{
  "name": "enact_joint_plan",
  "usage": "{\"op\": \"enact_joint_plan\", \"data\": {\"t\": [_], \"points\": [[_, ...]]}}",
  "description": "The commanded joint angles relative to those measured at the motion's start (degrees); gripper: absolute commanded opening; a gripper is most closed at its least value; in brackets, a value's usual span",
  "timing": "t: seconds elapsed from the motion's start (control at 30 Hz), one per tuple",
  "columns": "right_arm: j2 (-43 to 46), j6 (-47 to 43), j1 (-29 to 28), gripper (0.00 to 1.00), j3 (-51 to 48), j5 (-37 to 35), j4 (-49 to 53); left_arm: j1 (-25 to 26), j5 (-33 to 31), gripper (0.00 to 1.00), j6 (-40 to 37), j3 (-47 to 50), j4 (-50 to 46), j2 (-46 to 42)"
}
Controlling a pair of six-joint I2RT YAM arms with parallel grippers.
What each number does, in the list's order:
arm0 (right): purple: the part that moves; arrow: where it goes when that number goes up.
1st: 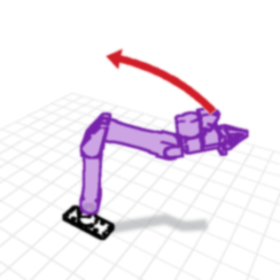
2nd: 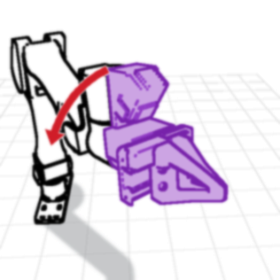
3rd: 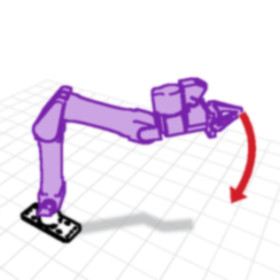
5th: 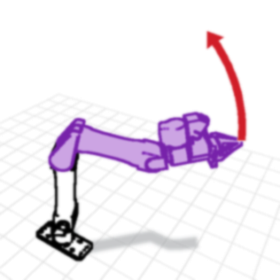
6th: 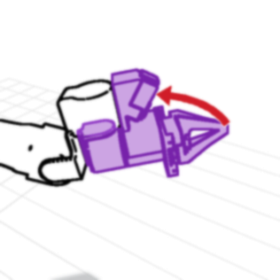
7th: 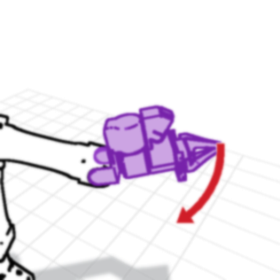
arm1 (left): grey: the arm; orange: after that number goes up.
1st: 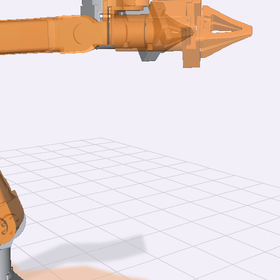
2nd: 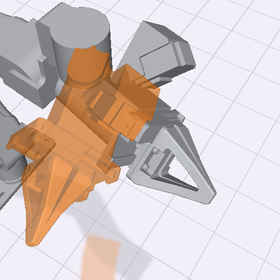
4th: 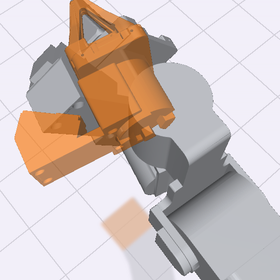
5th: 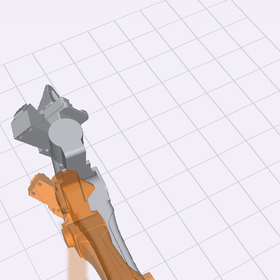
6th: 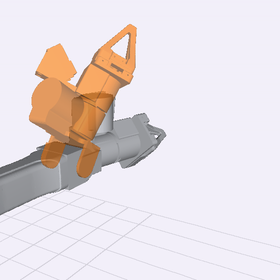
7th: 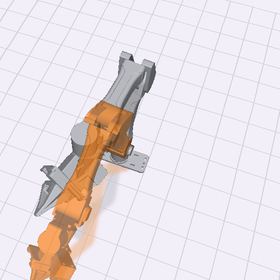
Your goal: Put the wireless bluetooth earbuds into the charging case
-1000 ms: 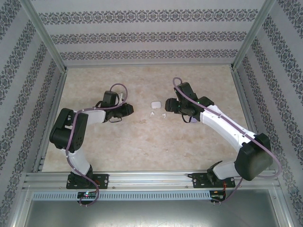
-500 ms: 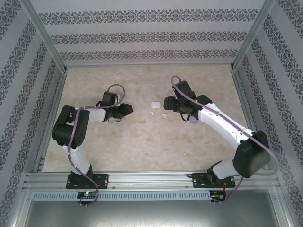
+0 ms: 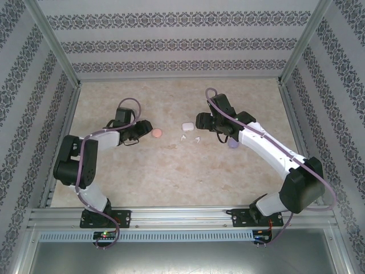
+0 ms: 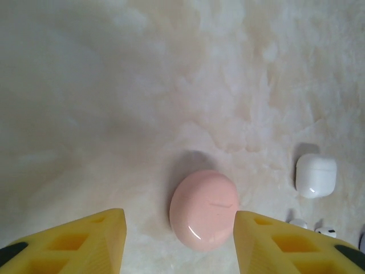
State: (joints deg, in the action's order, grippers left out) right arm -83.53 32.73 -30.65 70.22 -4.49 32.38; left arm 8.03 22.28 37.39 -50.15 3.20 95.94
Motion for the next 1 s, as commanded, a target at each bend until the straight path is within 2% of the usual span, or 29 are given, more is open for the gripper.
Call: {"op": "enact_joint_plan", "data": {"t": [0.0, 0.3, 0.33, 0.53, 0.63, 0.87, 0.93, 0.97], "points": [[-1.8, -1.2, -0.6, 0.69, 2.3, -1.8, 1.4, -0.8, -4.3, 0.53, -5.7, -0.3, -6.3, -6.0], [-9.0, -2.6, -1.8, 0.69, 8.1, -2.3, 3.0, -0.9, -9.3, 0.53, -14.2, -3.6, -11.0, -20.4], [-10.3, -2.9, -2.1, 0.7, 9.0, -2.4, 3.3, -0.8, -9.8, 0.58, -14.7, -3.8, -10.9, -21.6], [-17.8, -4.0, -2.9, 0.71, 14.8, -2.8, 6.0, -1.1, -11.4, 0.67, -15.4, -3.8, -9.7, -27.9], [-21.4, -4.5, -3.0, 0.72, 17.7, -2.7, 7.3, -1.3, -12.5, 0.77, -14.6, -3.1, -8.3, -30.8], [-30.9, -5.6, -2.9, 0.73, 25.5, -1.4, 10.5, -1.7, -18.3, 1.0, -11.2, -2.5, -7.6, -36.0], [-33.4, -5.6, -2.8, 0.75, 27.8, -1.0, 11.5, -2.0, -21.2, 1.0, -9.8, -2.9, -8.5, -36.7], [-34.7, -5.6, -2.8, 0.76, 28.8, -0.8, 12.0, -1.9, -24.9, 1.0, -7.4, -3.4, -10.7, -37.1]]}}
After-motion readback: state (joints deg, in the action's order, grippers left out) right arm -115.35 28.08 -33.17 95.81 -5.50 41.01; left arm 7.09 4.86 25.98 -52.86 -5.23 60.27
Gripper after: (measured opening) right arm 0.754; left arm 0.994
